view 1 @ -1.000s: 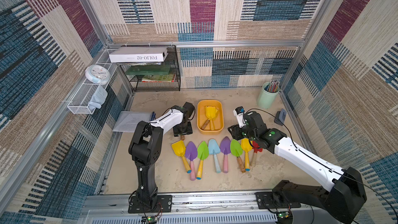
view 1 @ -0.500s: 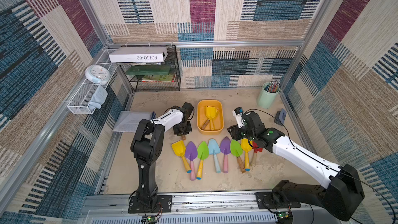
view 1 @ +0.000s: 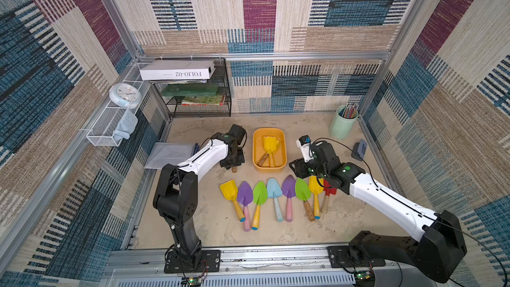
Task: Put the shovel into the storage box
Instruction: Pick up the shovel from the center of the board, then place the shovel in the storage box.
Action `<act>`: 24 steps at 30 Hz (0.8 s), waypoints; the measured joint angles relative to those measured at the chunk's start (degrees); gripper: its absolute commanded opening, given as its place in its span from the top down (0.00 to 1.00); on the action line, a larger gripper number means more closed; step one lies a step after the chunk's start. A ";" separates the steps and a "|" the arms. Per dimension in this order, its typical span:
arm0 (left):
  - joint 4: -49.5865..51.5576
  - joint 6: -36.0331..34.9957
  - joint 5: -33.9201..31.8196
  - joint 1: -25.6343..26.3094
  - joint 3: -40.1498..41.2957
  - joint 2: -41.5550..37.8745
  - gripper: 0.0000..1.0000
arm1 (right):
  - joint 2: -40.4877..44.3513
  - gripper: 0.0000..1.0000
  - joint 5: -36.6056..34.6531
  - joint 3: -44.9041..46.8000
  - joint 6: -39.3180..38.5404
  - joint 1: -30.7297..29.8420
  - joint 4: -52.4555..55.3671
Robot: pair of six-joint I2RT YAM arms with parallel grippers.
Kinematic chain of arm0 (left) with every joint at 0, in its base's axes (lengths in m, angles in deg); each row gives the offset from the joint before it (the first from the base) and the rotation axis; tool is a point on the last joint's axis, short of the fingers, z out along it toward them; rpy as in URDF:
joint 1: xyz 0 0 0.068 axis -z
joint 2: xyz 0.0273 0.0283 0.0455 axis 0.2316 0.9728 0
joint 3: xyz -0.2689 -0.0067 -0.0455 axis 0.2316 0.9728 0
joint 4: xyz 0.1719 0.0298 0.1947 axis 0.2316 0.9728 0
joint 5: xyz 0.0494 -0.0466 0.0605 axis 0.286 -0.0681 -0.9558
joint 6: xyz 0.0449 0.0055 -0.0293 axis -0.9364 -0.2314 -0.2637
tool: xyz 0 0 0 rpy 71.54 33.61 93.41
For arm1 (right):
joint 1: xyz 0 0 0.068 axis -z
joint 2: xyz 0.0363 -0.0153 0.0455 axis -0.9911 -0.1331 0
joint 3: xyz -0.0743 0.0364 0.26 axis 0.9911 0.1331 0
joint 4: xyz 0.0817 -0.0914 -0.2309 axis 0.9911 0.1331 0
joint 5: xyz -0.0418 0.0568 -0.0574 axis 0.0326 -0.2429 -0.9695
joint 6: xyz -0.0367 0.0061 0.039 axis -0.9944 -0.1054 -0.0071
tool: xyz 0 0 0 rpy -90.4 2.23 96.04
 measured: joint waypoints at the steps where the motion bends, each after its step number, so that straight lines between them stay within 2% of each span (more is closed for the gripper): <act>1: -0.13 -0.37 0.20 0.74 0.33 -1.40 1.00 | -0.70 0.44 1.11 -1.14 0.15 0.09 -0.46; 8: -0.79 -2.86 3.78 7.08 4.09 -8.44 1.00 | -6.34 0.40 8.17 -8.37 1.57 0.44 -2.67; 14: -1.49 -2.91 5.99 9.68 6.16 -12.68 1.00 | -11.41 0.40 12.20 -12.76 3.67 0.63 -4.37; 24: -3.06 -2.84 7.32 12.20 5.07 -12.72 1.00 | -19.91 0.39 16.81 -16.35 6.36 0.74 -6.99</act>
